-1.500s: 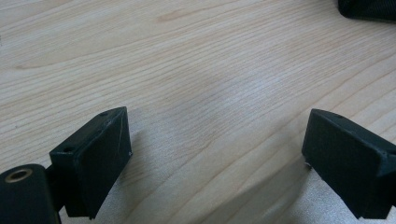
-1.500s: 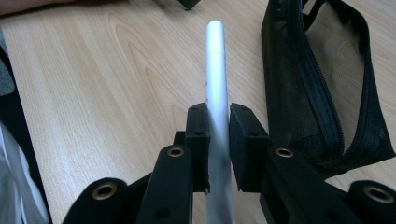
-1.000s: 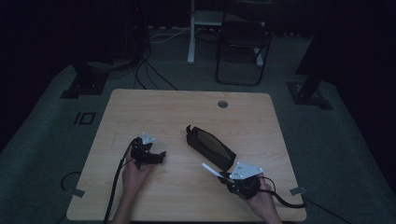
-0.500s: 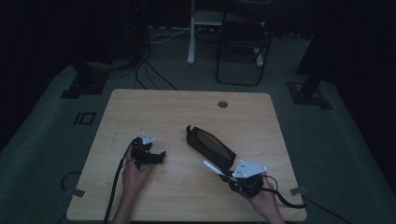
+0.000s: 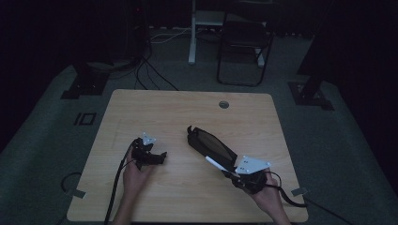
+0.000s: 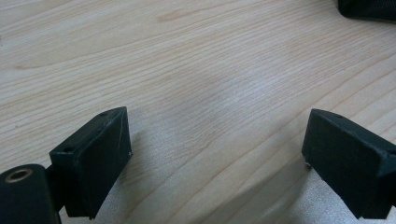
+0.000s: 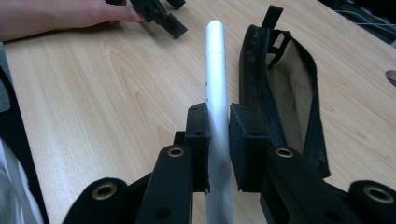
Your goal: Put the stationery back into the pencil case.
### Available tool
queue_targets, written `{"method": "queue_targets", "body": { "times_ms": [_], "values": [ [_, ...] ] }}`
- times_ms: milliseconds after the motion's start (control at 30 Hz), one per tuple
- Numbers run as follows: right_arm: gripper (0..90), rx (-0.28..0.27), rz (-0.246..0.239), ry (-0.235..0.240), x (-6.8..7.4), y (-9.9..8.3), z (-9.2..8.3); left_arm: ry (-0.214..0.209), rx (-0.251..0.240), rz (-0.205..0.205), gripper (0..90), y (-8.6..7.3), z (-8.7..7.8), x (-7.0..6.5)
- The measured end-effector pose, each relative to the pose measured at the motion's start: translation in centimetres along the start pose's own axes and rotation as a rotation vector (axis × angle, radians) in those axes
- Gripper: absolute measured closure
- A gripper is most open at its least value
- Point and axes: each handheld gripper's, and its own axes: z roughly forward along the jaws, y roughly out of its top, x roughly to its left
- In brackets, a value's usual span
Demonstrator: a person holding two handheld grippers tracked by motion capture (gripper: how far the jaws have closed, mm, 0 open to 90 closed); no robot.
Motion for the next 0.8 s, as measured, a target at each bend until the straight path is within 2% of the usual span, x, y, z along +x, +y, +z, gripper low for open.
{"method": "queue_targets", "body": {
  "times_ms": [800],
  "values": [
    [78.9,-0.022,0.001,-0.028,-0.9,1.5,-1.1,0.000,0.000,0.000,8.3,0.0,0.0,0.0]
  ]
}}
